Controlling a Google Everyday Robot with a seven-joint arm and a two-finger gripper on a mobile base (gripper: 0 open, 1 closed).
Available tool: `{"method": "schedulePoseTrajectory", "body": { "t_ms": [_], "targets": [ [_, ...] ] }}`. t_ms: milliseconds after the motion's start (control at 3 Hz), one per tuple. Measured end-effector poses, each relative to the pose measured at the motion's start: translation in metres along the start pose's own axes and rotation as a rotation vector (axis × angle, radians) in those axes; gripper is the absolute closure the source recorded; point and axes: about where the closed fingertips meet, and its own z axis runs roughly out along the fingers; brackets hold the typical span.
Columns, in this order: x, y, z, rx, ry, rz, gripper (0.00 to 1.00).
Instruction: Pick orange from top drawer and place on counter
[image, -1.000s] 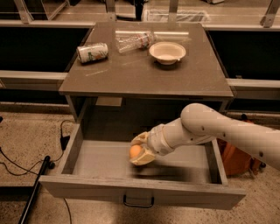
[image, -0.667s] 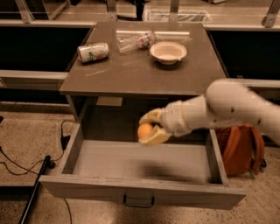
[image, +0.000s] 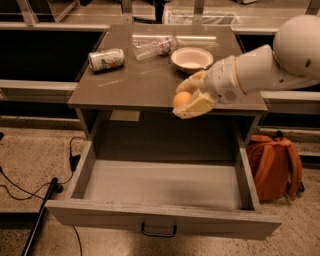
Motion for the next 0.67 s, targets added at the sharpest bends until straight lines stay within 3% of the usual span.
{"method": "schedulePoseTrajectory", "body": {
  "t_ms": [333, 667],
  "targets": [
    [-0.047, -0.038, 0.016, -0.025, -0.027, 0.094, 1.00],
    [-0.086, -0.056, 0.048, -0.077, -0.056, 0.204, 1.00]
  ]
}}
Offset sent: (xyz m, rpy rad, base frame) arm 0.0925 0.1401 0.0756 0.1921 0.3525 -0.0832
